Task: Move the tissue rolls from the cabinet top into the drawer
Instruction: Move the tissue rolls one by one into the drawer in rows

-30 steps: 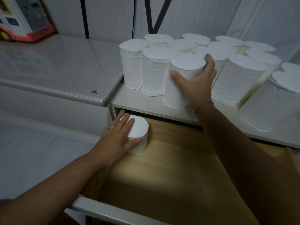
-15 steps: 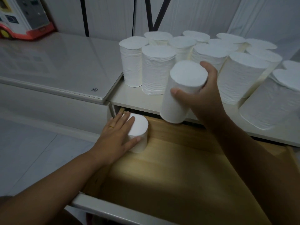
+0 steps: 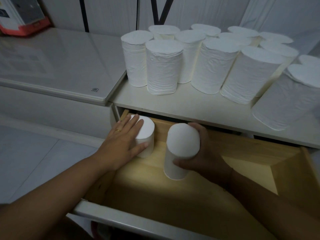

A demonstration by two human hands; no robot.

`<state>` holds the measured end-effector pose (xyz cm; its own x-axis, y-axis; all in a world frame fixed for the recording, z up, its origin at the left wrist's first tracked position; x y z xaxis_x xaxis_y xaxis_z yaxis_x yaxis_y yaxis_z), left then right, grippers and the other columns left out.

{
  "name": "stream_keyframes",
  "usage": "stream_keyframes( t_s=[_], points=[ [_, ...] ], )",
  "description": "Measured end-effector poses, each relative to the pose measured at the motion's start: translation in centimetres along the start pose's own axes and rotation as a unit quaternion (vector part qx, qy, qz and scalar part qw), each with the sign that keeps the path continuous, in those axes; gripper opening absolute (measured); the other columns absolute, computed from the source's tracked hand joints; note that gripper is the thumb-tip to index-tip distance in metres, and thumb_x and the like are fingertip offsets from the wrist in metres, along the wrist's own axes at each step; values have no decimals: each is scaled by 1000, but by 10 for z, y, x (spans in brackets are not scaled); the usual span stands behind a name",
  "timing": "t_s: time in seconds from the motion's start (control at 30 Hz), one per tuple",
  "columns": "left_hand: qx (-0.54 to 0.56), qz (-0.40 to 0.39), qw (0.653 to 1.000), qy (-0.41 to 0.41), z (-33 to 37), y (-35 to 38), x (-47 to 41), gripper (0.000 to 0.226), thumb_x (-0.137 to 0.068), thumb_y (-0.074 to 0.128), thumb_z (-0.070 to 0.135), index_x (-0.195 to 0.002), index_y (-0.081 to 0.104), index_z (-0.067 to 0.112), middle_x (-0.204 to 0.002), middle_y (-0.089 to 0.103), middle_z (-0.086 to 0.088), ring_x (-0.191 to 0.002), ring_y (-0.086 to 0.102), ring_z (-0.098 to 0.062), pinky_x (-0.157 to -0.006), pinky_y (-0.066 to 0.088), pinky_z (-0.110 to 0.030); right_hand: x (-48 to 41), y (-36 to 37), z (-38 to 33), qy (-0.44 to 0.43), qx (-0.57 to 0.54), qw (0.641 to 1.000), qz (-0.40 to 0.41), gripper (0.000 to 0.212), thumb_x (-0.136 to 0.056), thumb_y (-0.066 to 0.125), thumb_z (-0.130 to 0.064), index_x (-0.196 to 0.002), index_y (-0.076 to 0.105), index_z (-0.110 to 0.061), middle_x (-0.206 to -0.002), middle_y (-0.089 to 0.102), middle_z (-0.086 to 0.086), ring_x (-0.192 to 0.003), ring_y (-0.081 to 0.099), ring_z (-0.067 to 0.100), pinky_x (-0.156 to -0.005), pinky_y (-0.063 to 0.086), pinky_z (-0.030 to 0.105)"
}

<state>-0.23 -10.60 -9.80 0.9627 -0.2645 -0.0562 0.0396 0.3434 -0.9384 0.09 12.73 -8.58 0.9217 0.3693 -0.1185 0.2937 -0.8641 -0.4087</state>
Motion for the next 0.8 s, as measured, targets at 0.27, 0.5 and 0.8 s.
stream_keyframes(
  t_s=[0.27, 0.5, 0.8],
  points=[
    [-7, -2, 1000, -1, 0, 0, 0, 81, -82, 24, 67, -150, 8, 27, -158, -3, 8, -143, -12, -6, -116, -5, -28, -6, 22, 35, -11, 44, 999, -9, 99, -55, 90, -24, -130, 25, -30, -127, 34, -23, -116, 41, -7, -78, 46, 4],
    [-5, -5, 1000, -4, 0, 1, 0, 82, -81, 22, 68, -150, 7, 28, -158, -3, 9, -143, -12, -6, -117, -2, -31, -5, 18, 31, -9, 85, 994, -61, 110, -55, 90, -28, -138, 18, -32, -136, 30, -13, -123, 39, 7, -91, 46, 13],
    [5, -5, 1000, -4, 2, -1, 0, 81, -81, 25, 66, -150, 8, 27, -158, -2, 8, -140, -14, -3, -113, -6, -27, -47, -3, -1, -93, 284, 906, -299, 95, -58, 88, -30, -137, 37, -21, -139, 40, -1, -127, 33, 9, -109, 32, 29]
  ],
)
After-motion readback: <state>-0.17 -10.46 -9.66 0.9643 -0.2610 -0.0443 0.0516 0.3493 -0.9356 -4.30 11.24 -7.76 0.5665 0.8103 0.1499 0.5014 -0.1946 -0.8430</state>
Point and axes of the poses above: each hand's wrist, its own x-axis away from the middle knuckle, its own y-axis out of the palm, z = x × y, the point moved 4 cm from there along -x, towards the middle knuckle
